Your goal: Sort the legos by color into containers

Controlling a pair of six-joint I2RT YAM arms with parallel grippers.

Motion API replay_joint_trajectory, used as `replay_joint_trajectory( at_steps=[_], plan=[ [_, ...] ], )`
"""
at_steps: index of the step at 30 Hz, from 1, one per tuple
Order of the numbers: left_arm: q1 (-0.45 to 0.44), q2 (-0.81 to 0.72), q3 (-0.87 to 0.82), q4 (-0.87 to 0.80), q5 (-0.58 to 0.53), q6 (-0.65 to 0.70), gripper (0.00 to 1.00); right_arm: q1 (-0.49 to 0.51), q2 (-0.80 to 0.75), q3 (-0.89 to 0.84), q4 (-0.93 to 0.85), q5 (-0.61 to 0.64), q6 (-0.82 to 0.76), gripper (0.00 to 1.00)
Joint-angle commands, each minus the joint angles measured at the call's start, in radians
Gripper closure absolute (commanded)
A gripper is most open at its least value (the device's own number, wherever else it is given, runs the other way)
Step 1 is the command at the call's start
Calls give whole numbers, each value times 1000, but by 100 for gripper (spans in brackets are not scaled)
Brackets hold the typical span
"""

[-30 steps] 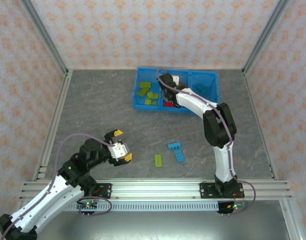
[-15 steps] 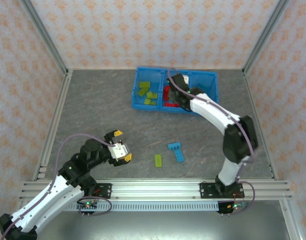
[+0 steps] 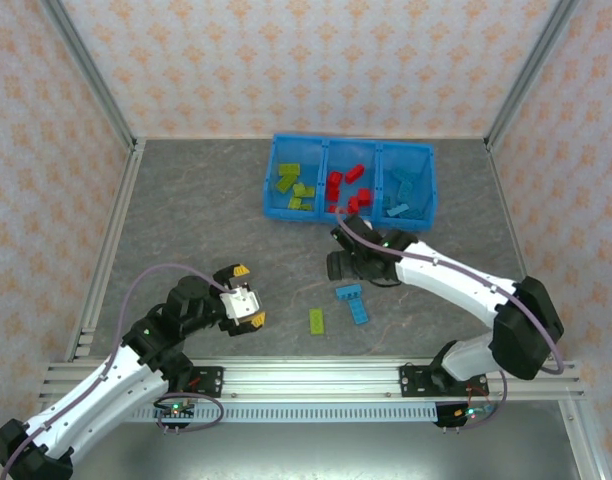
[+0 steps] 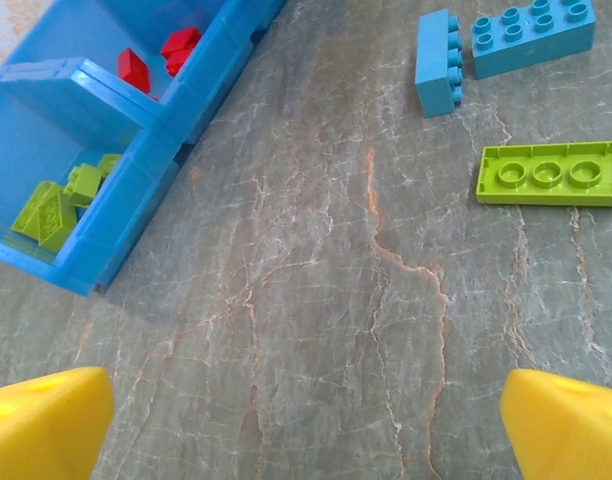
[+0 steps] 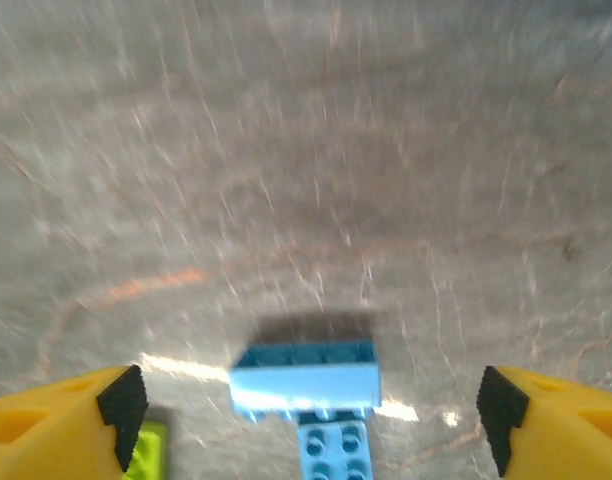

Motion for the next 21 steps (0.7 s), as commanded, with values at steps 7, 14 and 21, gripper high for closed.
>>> replay_joint_trajectory(
  at_steps=[7,14,21],
  plan=[
    [-1,-6,-7,11,17,10,0,22,209,-26,49,-146,-9,2],
    [-1,-16,-10,8,15,12,0,22,279,-18,67,-49,25,20],
    [-1,-13,-11,12,20,14,0,22,229,-23,49,7,49,37]
  ],
)
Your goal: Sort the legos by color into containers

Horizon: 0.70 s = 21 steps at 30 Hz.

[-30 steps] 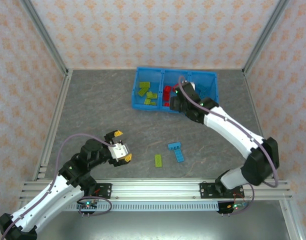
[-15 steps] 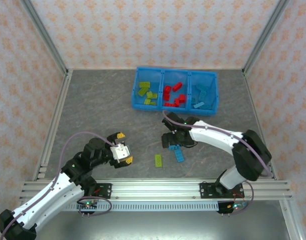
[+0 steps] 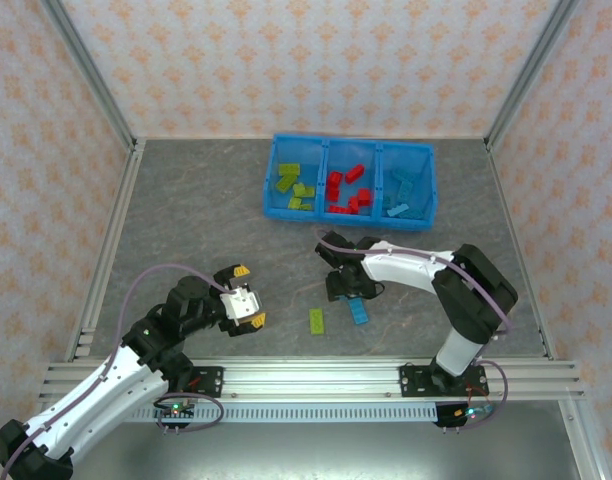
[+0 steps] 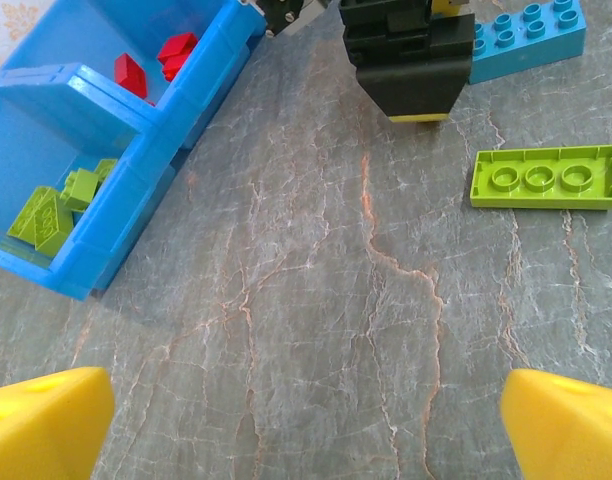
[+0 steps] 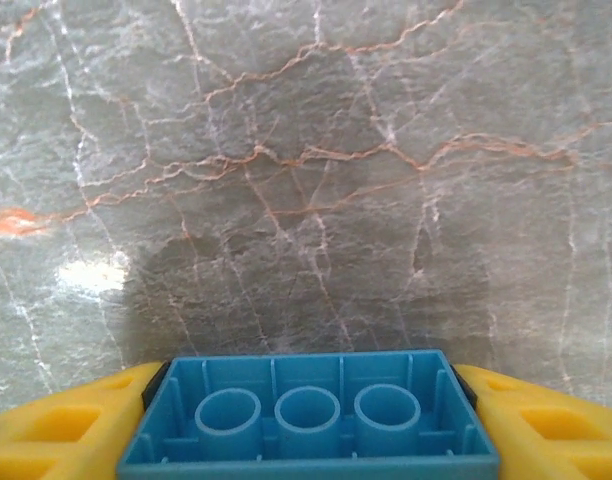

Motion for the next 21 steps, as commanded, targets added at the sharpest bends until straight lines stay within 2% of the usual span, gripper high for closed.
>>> replay_joint_trajectory(
  at_steps=[1,7,13,16,21],
  plan=[
    [-1,-8,-10,10,10,13,0,2,-62,3,-11,85,25,38],
    [-1,-5,-12,16,12,16,0,-57,-203,30,-39,187,21,42],
    [-1,1,-9,17,13,20,0,-286,-282,145,6,223,-82,44],
    [-1,2,-11,15,12,25,0,-407,-218,232,63,184,-122,44],
    [0,-3,-3,8,-7,25,0,-562,22,448,82,110,-114,45]
  ],
)
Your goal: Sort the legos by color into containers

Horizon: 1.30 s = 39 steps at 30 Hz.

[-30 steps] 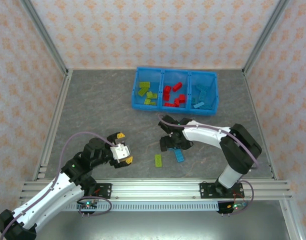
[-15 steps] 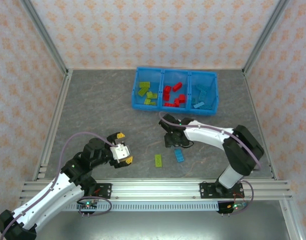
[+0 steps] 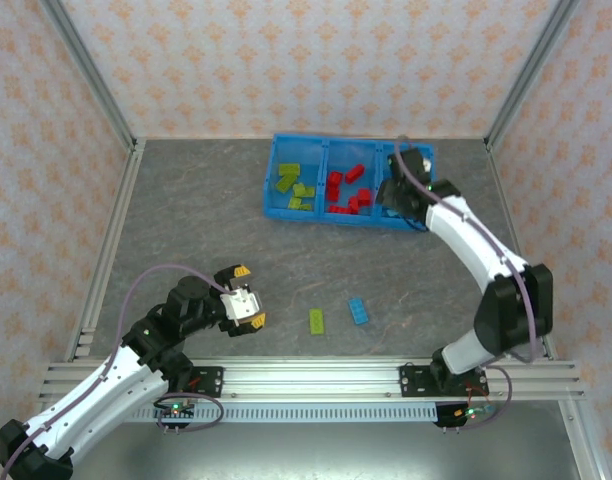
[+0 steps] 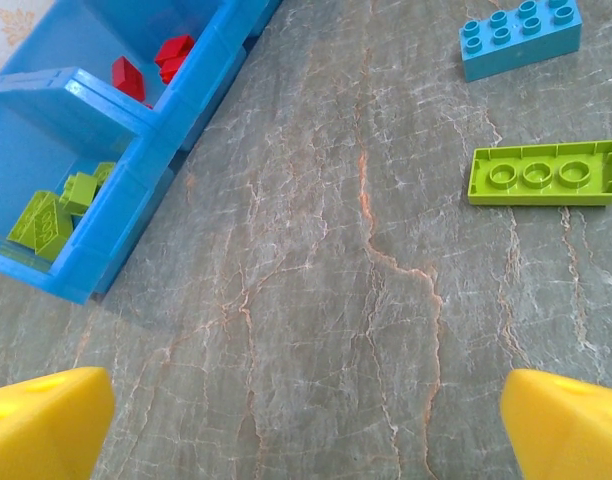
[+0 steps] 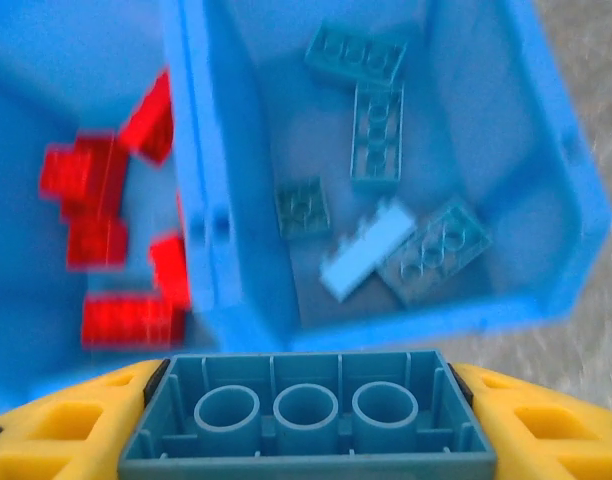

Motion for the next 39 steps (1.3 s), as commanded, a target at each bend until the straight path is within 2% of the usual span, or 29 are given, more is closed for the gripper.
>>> replay_joint_trajectory(
  at_steps=[1,5,9,15,21,28,33,39],
  plan=[
    [-1,-10,-2,7,-16,5,0,-80,162,112,32,-66,2,45],
    [-1,-46,-12,3,-29,9,0,-156,362,313,-15,-188,85,45],
    [-1,-54,-14,3,-35,15,0,-172,483,440,-68,-172,167,39],
    [-1,-46,-12,7,-23,17,0,-176,538,508,-83,-179,221,26],
    [-1,-42,-14,10,-18,16,0,-181,493,516,-102,-164,209,21],
    [-1,-53,-11,-4,-24,6,0,-185,321,410,-90,-223,189,24],
    [-1,-65,-20,-2,-26,0,0,-164,61,152,-81,-246,145,25],
    [-1,-26,-25,31,3,-12,0,-36,-232,-123,-166,-239,54,26]
  ],
)
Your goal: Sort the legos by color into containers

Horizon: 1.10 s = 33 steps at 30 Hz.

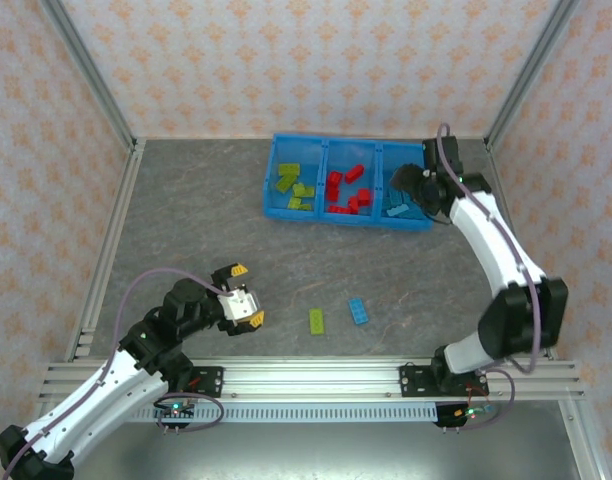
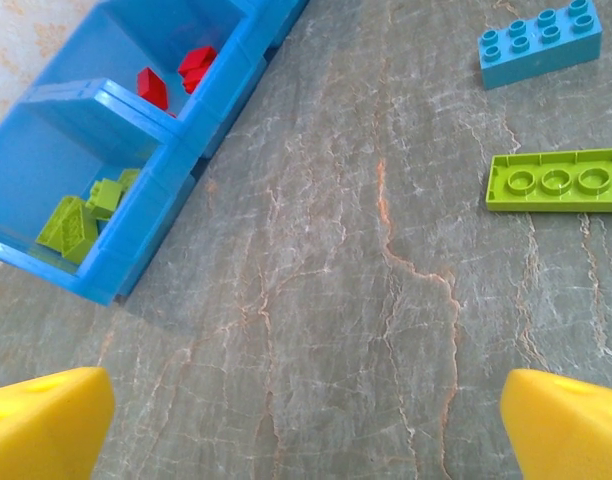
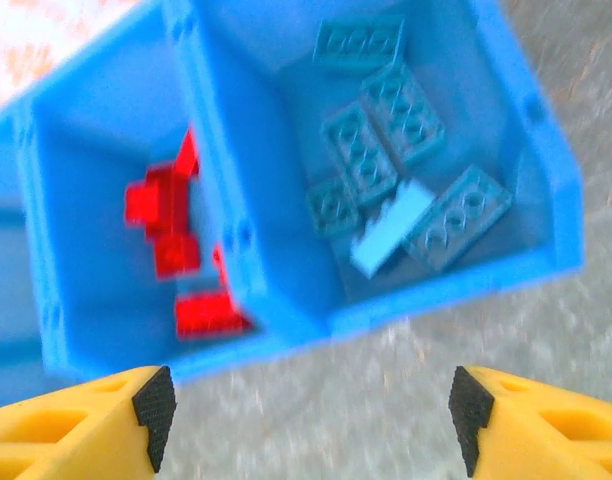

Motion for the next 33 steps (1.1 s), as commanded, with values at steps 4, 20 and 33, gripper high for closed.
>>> replay_joint_trajectory(
  at_steps=[4,20,33],
  plan=[
    [-1,60,-9,46,55,-32,0,219,-187,-219,-133,-27,-90,26],
    [-1,77,-20,45,85,-49,0,687,-12,-495,-54,107,42,31],
    [-1,61,-24,37,88,-35,0,774,86,-471,-37,234,84,67]
  ],
)
